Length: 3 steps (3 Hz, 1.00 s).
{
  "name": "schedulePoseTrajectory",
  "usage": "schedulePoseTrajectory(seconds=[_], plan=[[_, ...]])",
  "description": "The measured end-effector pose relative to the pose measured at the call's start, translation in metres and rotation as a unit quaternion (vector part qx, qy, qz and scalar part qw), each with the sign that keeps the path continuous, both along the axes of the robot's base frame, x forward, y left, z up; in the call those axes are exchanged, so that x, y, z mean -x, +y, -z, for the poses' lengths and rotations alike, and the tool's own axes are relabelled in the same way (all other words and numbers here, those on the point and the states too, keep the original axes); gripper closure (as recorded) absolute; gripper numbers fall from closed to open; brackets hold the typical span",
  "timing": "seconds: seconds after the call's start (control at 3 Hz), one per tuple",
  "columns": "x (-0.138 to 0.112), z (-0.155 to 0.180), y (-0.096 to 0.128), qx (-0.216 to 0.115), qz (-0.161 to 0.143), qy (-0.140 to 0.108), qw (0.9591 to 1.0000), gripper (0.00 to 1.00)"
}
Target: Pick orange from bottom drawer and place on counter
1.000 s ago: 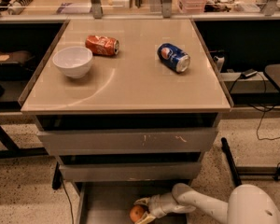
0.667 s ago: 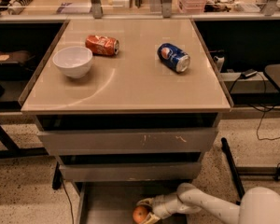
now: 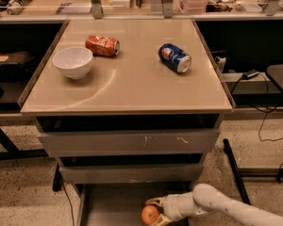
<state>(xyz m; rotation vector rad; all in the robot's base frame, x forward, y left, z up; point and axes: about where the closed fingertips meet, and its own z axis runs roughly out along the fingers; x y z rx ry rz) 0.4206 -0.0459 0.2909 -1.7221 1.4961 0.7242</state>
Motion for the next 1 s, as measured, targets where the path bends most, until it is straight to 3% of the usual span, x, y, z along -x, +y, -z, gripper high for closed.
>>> schedulePoseTrajectory(seconds=[0.33, 1.0], plan=[[0.002, -0.057, -0.012, 0.041, 0.006, -0.046, 0.9981, 1.00], [-0.021, -0.184, -0.051, 0.112, 0.026, -0.097, 0.9886, 1.00]])
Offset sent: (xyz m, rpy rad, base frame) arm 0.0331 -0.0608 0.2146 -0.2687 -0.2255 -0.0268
